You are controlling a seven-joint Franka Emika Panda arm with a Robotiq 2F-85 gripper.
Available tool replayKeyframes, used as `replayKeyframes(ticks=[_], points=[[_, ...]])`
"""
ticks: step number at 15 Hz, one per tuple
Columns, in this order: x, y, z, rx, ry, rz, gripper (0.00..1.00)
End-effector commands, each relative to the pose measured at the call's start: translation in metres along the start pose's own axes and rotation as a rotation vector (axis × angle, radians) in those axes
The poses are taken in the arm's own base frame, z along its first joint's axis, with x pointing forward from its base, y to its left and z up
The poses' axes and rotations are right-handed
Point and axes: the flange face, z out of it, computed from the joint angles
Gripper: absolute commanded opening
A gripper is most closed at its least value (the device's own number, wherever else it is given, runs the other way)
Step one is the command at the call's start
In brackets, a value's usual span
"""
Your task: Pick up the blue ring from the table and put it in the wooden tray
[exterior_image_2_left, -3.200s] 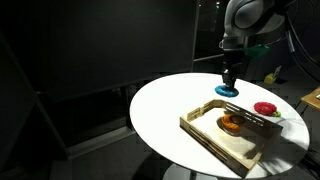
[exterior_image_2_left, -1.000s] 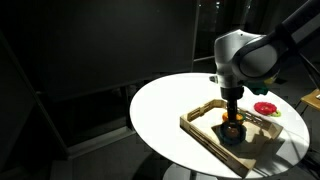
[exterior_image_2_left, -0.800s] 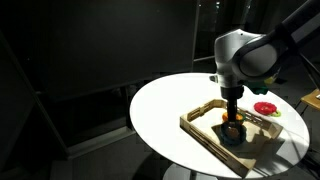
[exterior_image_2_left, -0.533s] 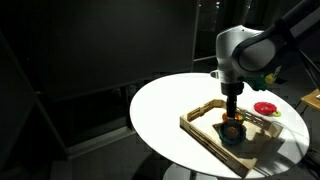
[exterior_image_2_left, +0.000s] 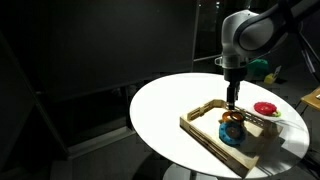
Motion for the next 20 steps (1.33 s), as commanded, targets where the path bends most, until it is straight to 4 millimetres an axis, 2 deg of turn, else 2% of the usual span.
replayKeyframes(ticks=[1, 5, 9, 14, 20], points=[[-0.009, 0.019, -0.028, -0.002, 0.015, 0.04, 1.0], [-0.019, 0.045, -0.053, -0.012, 0.032, 0.102, 1.0], [-0.032, 0.062, -0.075, 0.002, 0.038, 0.142, 1.0], [-0.049, 0.067, -0.106, 0.064, 0.056, 0.197, 1.0], [-0.069, 0.077, -0.152, 0.019, 0.148, 0.309, 1.0]])
